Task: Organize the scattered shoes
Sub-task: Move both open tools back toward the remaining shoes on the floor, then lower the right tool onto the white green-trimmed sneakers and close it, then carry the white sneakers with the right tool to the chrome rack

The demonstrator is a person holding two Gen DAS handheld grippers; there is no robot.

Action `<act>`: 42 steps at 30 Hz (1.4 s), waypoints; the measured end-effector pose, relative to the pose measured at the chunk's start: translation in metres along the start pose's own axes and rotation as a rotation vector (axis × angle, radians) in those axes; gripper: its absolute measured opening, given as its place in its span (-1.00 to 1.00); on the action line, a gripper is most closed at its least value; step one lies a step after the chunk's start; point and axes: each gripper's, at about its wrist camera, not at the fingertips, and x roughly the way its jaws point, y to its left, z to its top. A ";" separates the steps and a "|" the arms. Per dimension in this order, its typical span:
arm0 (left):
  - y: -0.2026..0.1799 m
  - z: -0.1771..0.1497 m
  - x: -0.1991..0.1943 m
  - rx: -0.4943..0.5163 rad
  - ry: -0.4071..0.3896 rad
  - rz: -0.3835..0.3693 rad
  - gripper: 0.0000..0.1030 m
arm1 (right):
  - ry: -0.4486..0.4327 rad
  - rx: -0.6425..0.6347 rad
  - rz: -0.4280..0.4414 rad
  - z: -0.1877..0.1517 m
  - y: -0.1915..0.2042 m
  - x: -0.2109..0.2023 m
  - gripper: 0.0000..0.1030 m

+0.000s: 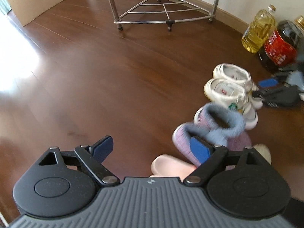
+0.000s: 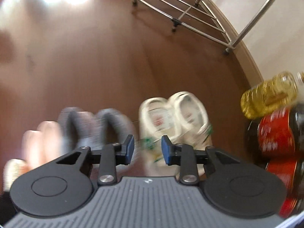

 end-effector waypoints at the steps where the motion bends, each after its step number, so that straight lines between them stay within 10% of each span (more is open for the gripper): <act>1: -0.013 0.003 0.016 -0.018 0.001 0.002 0.73 | 0.019 -0.024 -0.001 0.007 -0.013 0.021 -0.41; 11: -0.088 0.043 0.117 -0.127 0.013 -0.024 0.74 | 0.238 -0.281 0.036 0.007 -0.047 0.175 -0.30; 21: -0.113 0.052 0.126 -0.094 0.090 -0.009 0.75 | 0.320 -0.134 0.195 0.001 -0.085 0.176 -0.83; 32: -0.151 0.099 0.065 0.035 0.076 0.009 0.75 | 0.097 0.253 0.285 0.026 -0.186 0.028 -0.83; 42: -0.137 0.176 -0.064 0.085 -0.051 -0.061 0.76 | -0.114 0.488 0.358 0.134 -0.273 -0.162 -0.84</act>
